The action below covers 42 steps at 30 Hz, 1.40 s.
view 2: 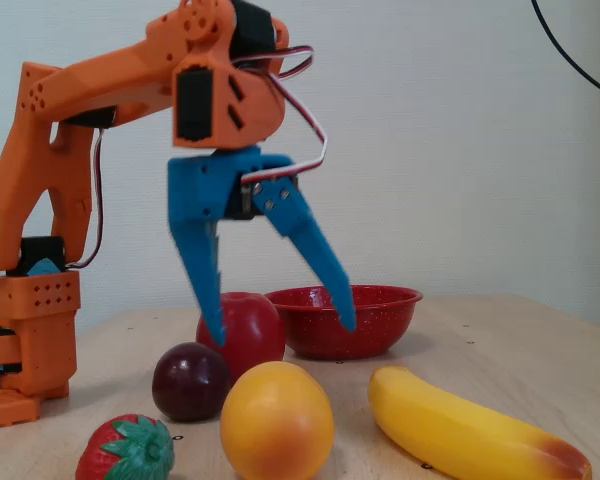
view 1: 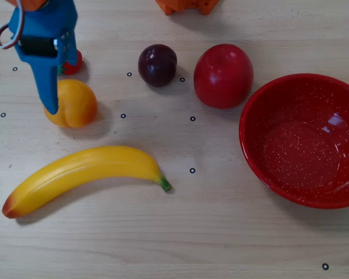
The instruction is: Put the peach in the red bowl.
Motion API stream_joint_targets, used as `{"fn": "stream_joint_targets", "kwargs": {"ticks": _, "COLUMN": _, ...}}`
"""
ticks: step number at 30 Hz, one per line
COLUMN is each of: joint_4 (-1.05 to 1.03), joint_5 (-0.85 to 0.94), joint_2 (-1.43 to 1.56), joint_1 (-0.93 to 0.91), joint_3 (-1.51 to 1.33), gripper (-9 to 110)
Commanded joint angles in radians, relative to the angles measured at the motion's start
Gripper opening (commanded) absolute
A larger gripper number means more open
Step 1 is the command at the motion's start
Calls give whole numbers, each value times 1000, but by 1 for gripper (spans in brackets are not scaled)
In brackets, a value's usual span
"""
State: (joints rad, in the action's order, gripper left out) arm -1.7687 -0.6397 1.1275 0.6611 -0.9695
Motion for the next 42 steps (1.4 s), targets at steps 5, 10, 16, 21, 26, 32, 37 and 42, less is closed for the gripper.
{"fn": "stream_joint_targets", "kwargs": {"ticks": 5, "joint_4": -20, "joint_5": -98, "joint_2": -23, "joint_1": 66, "joint_3": 37, "gripper": 40}}
{"fn": "stream_joint_targets", "kwargs": {"ticks": 10, "joint_4": 14, "joint_5": -127, "joint_2": -61, "joint_1": 69, "joint_3": 8, "gripper": 48}}
{"fn": "stream_joint_targets", "kwargs": {"ticks": 16, "joint_4": 66, "joint_5": -161, "joint_2": -86, "joint_1": 64, "joint_3": -37, "gripper": 54}}
{"fn": "stream_joint_targets", "kwargs": {"ticks": 21, "joint_4": 123, "joint_5": -196, "joint_2": -106, "joint_1": 63, "joint_3": -77, "gripper": 57}}
{"fn": "stream_joint_targets", "kwargs": {"ticks": 26, "joint_4": 186, "joint_5": -215, "joint_2": -121, "joint_1": 54, "joint_3": -110, "gripper": 58}}
{"fn": "stream_joint_targets", "kwargs": {"ticks": 32, "joint_4": 258, "joint_5": -238, "joint_2": -127, "joint_1": 51, "joint_3": -163, "gripper": 58}}
{"fn": "stream_joint_targets", "kwargs": {"ticks": 37, "joint_4": 344, "joint_5": -252, "joint_2": -127, "joint_1": 43, "joint_3": -221, "gripper": 58}}
{"fn": "stream_joint_targets", "kwargs": {"ticks": 42, "joint_4": 383, "joint_5": -255, "joint_2": -132, "joint_1": 38, "joint_3": -239, "gripper": 58}}
